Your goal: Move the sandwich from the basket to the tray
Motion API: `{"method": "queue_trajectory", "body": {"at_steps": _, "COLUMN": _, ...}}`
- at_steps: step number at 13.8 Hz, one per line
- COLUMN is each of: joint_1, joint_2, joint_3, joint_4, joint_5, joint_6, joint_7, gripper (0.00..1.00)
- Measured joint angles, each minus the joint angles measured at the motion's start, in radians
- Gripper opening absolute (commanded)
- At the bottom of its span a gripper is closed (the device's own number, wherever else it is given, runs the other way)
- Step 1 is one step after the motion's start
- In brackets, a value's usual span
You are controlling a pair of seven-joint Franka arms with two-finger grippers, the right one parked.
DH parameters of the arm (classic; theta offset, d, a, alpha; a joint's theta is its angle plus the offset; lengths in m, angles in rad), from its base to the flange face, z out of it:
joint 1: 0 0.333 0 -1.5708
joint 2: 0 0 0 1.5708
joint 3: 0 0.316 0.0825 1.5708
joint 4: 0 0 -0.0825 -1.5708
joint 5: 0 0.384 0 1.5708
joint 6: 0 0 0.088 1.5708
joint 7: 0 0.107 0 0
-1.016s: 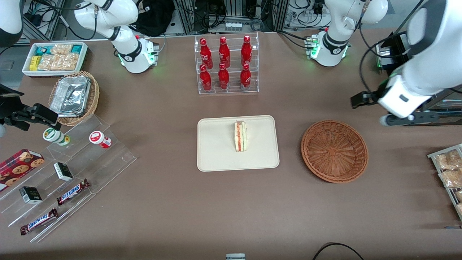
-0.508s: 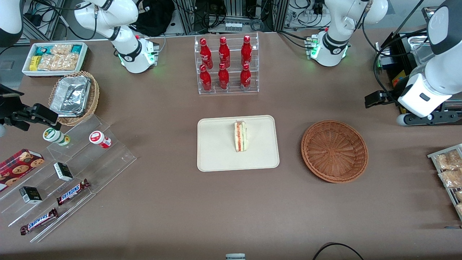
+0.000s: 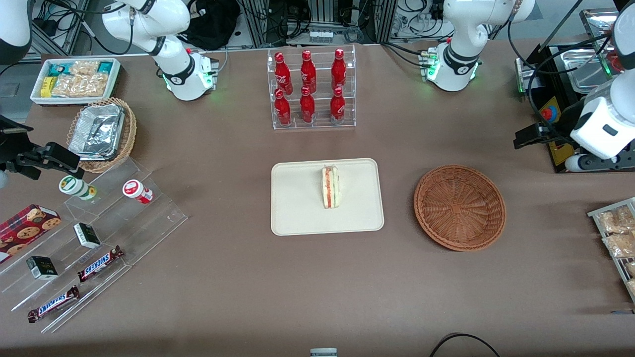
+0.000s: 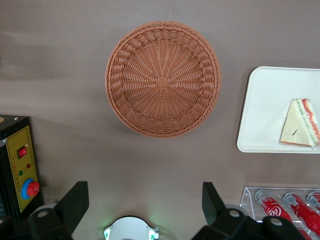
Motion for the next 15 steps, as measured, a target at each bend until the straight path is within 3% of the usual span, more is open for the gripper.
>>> {"method": "queue_trajectory", "body": {"at_steps": 3, "joint_1": 0.075, "joint_2": -0.026, "joint_3": -0.046, "joint_4": 0.002, "joint_5": 0.011, "joint_6": -0.023, "joint_7": 0.051, "gripper": 1.0}}
{"method": "queue_trajectory", "body": {"at_steps": 15, "joint_1": 0.081, "joint_2": -0.115, "joint_3": -0.061, "joint_4": -0.039, "joint_5": 0.1, "joint_6": -0.032, "joint_7": 0.056, "gripper": 1.0}}
